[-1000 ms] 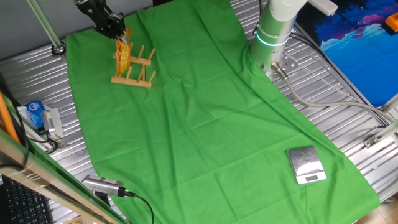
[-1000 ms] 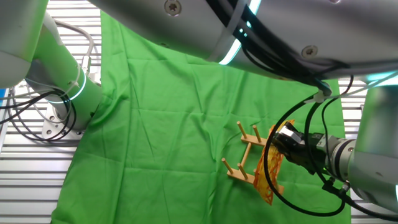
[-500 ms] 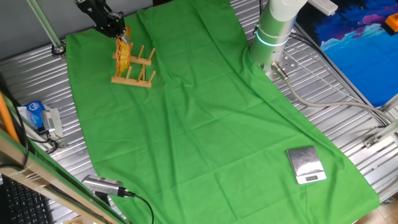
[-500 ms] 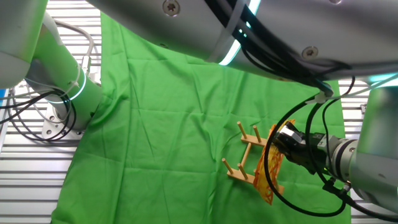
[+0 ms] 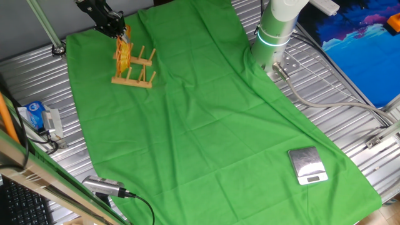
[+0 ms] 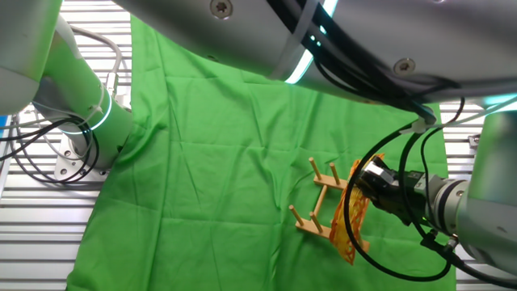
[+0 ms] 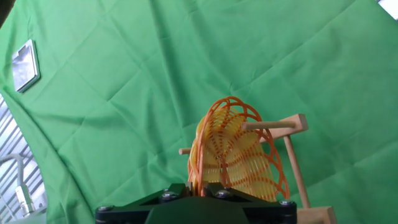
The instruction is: Take the dish off the dish rack
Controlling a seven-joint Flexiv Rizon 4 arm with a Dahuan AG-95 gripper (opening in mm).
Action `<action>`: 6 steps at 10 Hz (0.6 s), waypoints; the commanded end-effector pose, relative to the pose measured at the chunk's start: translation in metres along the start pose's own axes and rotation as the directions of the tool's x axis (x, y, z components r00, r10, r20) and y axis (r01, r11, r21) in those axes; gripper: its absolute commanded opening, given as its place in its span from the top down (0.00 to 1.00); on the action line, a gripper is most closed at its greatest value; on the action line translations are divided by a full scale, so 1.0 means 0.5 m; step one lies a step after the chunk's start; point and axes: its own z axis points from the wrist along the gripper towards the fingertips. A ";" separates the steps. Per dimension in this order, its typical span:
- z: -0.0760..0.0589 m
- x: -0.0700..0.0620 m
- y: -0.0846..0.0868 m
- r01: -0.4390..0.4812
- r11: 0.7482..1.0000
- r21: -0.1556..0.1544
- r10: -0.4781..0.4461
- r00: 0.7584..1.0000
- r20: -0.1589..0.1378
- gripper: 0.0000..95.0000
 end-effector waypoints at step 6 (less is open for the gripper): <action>-0.016 -0.007 0.013 -0.016 1.000 -0.006 0.016 1.000 0.005 1.00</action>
